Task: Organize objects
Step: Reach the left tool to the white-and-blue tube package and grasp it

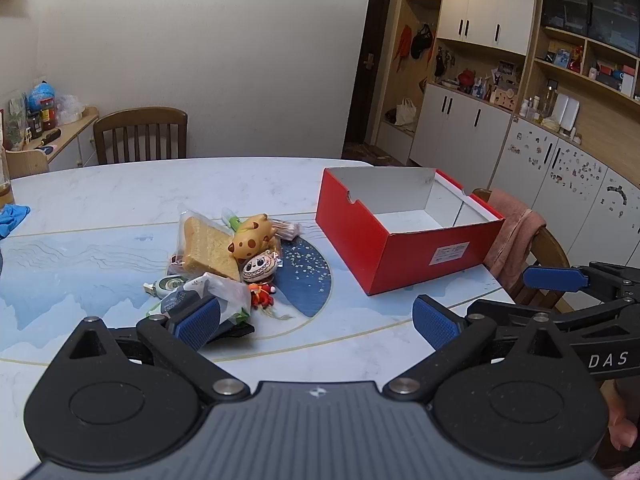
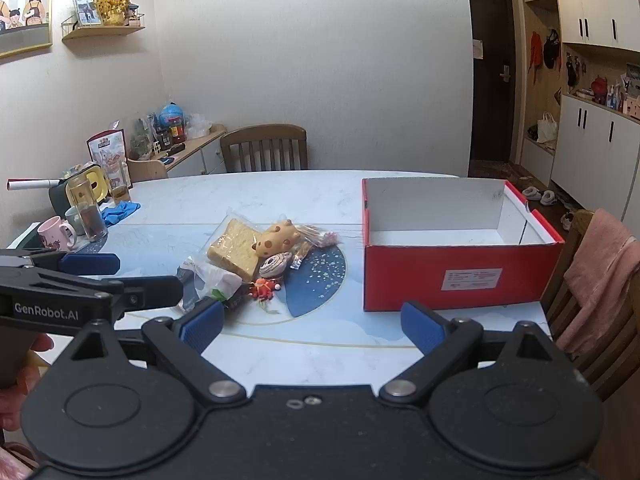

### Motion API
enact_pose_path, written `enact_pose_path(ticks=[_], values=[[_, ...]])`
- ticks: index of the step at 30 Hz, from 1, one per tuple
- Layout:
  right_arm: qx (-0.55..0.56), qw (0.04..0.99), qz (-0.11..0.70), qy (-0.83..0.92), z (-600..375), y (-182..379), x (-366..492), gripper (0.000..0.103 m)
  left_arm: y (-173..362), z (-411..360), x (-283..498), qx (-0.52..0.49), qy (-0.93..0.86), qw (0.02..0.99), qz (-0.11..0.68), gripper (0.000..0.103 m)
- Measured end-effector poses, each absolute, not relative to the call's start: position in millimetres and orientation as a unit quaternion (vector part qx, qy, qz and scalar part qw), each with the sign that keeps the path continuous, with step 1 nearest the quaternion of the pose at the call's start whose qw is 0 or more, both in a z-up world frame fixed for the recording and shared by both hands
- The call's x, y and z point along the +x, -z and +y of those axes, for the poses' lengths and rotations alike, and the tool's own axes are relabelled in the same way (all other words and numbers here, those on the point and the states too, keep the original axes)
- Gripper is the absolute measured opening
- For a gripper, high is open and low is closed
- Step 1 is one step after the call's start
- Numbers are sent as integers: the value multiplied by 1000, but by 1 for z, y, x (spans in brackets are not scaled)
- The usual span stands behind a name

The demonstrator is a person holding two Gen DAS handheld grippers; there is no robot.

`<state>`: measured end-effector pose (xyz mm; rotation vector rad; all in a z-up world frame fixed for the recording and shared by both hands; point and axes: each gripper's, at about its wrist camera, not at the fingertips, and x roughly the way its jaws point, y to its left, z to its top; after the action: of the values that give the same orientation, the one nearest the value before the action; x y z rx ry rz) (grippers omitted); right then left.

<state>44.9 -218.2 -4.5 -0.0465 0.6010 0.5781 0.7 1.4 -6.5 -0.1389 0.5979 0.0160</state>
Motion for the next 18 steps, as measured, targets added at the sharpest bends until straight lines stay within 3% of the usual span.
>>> enact_pose_path(ticks=[18], values=[[-28,904,319,-283,-174,15,72,95,22,50,38,-62,12,950,306,103]])
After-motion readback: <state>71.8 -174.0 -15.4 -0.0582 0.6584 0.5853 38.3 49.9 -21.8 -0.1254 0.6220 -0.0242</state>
